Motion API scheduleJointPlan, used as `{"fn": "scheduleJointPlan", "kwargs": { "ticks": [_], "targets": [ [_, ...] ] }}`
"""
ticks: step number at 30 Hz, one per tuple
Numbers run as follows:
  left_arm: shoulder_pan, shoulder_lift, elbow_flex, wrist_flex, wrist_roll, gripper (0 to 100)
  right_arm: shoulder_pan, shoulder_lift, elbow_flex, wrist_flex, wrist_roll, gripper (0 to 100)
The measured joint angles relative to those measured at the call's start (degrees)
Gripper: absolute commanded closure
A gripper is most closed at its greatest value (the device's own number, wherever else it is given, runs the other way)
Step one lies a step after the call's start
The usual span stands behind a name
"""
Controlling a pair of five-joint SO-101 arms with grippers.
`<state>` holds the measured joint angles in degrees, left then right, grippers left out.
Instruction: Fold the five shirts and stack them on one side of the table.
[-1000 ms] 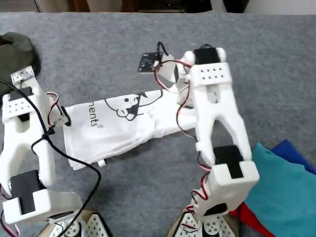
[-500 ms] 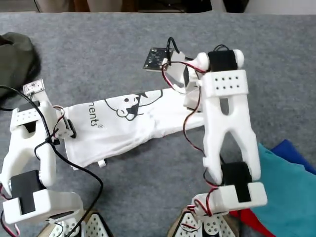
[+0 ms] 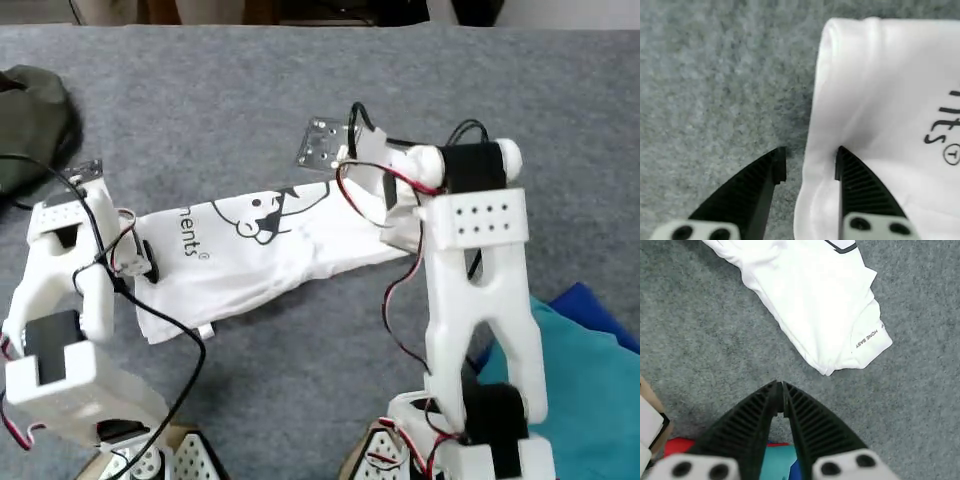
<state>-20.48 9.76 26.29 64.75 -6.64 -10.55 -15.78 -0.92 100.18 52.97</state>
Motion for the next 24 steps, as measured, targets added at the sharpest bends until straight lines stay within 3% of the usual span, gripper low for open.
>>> {"fn": "scheduleJointPlan", "kwargs": {
  "ticks": [2,14,19,24],
  "targets": [
    [0.97,2.81,-2.90,2.02,0.00,98,0.00,-1.23,0.53,0.00,0.00,99.3],
    [1.05,10.11,-10.90,7.47,1.93,98,0.62,-9.41,0.70,0.35,0.00,99.2],
    [-5.10,10.64,-12.66,8.09,2.29,98,4.40,-11.96,3.60,0.44,2.55,99.2],
    [-13.63,11.52,-18.02,11.25,-3.34,98,8.35,-13.71,7.21,-0.88,3.16,99.2]
  ]
}}
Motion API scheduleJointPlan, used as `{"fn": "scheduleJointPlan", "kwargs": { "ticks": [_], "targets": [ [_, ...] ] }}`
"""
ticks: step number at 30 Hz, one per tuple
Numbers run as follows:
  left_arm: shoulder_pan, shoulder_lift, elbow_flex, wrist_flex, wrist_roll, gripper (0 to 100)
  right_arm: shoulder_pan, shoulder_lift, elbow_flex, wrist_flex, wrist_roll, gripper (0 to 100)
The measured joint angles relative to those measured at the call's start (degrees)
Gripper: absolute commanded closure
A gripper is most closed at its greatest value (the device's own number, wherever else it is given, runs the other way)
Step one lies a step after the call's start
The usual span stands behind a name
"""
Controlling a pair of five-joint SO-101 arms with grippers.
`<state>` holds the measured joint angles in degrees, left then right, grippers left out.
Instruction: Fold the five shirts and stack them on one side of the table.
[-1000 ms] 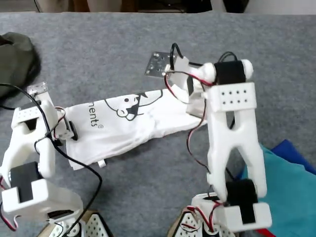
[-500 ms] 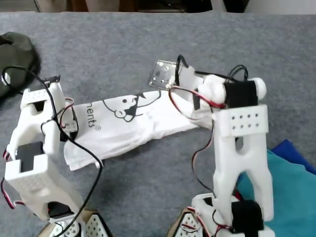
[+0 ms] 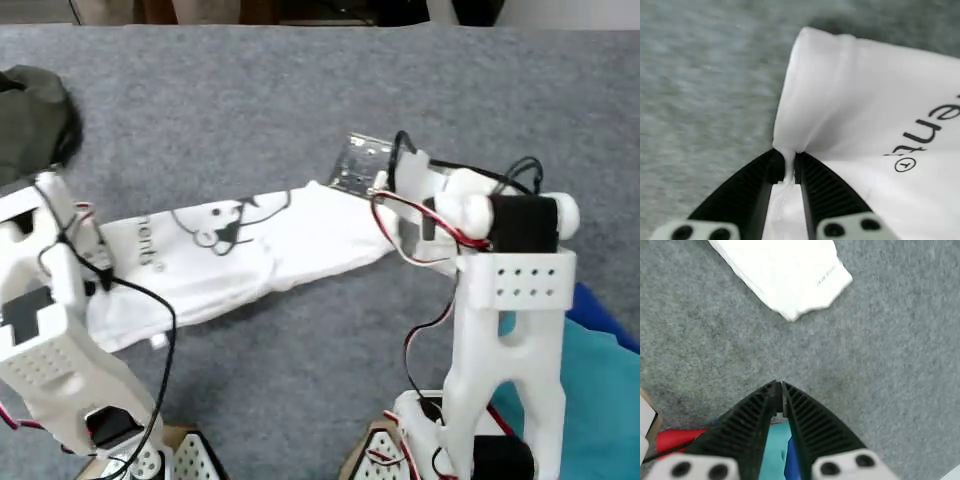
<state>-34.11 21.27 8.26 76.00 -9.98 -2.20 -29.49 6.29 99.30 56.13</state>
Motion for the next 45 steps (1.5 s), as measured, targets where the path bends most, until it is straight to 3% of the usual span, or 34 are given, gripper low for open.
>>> {"fn": "scheduleJointPlan", "kwargs": {
  "ticks": [7,13,21,25,35,39,45],
  "targets": [
    [-9.23,0.62,-10.55,8.35,-8.62,98,2.90,-4.40,6.15,-3.69,0.26,99.2],
    [-8.44,0.62,-20.22,20.48,-11.43,98,3.87,-7.38,13.63,-9.85,0.26,99.2],
    [5.10,0.62,-23.03,23.74,-4.57,98,6.68,-7.65,29.10,-22.86,-0.70,99.3],
    [13.80,0.62,-23.03,23.82,-0.88,98,9.32,-7.65,35.96,-34.11,-8.88,99.3],
    [31.38,0.62,-28.57,23.82,8.88,98,12.13,-7.56,51.52,-70.33,-37.80,99.2],
    [36.22,0.62,-32.70,23.82,10.37,98,12.13,-6.95,57.32,-80.70,-42.46,99.2],
    [42.02,0.62,-35.52,23.82,12.13,98,14.24,1.93,61.80,-95.82,-42.37,99.2]
  ]
}}
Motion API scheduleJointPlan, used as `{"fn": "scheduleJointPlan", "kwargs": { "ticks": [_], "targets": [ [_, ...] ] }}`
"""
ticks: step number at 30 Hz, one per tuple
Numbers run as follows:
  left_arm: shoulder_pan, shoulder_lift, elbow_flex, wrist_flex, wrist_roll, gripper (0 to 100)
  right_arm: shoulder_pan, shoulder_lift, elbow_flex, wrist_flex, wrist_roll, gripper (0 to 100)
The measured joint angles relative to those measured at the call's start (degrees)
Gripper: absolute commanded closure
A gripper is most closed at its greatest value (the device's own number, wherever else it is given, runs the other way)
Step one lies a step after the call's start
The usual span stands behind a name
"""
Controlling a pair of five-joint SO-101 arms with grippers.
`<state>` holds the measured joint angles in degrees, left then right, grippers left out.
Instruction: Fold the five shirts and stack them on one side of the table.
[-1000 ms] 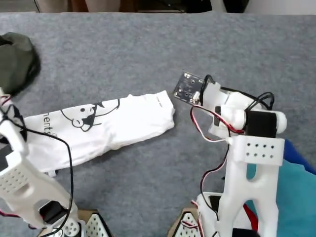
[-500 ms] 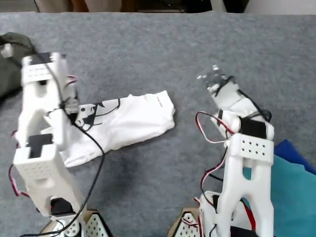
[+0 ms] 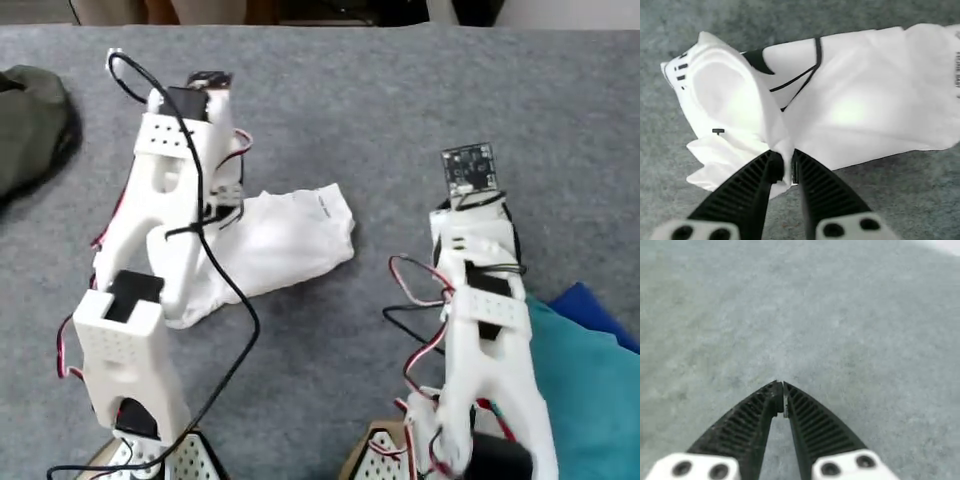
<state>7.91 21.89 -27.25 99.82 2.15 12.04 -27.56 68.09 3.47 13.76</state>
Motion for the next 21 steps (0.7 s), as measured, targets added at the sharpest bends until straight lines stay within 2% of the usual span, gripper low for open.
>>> {"fn": "scheduleJointPlan", "kwargs": {
  "ticks": [13,21],
  "targets": [
    [13.45,2.81,-3.96,0.00,0.35,98,0.44,5.98,-3.69,1.14,0.26,99.3],
    [15.82,10.02,-10.64,0.26,0.44,98,0.44,5.98,-3.69,1.32,0.26,99.3]
  ]
}}
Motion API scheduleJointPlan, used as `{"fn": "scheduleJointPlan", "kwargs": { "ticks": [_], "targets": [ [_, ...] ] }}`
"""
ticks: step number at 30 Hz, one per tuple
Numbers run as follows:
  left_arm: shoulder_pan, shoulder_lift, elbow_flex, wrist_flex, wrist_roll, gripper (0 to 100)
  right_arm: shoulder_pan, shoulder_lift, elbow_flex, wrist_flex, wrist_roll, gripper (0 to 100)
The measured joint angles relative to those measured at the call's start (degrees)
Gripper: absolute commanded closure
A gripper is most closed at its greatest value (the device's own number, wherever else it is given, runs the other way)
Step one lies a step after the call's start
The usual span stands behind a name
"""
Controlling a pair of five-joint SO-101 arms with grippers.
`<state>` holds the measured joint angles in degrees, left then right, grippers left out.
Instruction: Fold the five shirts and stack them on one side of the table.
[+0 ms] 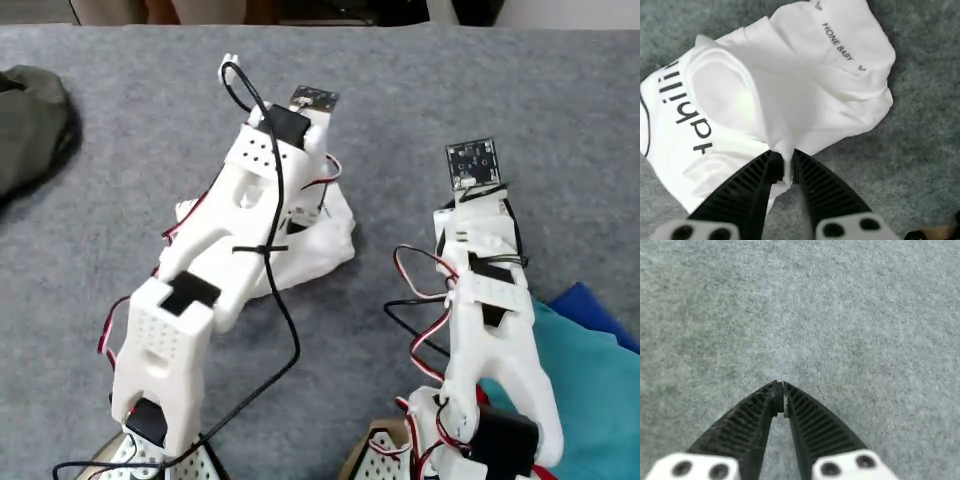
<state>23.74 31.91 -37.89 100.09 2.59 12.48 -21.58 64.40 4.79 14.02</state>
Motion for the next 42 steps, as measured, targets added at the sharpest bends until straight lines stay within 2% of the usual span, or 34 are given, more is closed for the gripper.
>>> {"fn": "scheduleJointPlan", "kwargs": {
  "ticks": [5,16,31,42],
  "targets": [
    [1.23,3.96,-6.42,0.00,0.00,98,-0.09,0.00,0.00,0.00,0.00,99.3],
    [8.97,12.75,-14.86,0.00,0.00,98,-0.09,0.00,0.00,0.00,0.00,99.3],
    [6.95,20.40,-28.31,0.09,3.69,98,-0.09,0.00,0.00,0.00,0.00,99.3],
    [4.13,20.40,-28.92,0.09,3.96,98,-0.09,0.00,0.00,0.00,0.00,99.3]
  ]
}}
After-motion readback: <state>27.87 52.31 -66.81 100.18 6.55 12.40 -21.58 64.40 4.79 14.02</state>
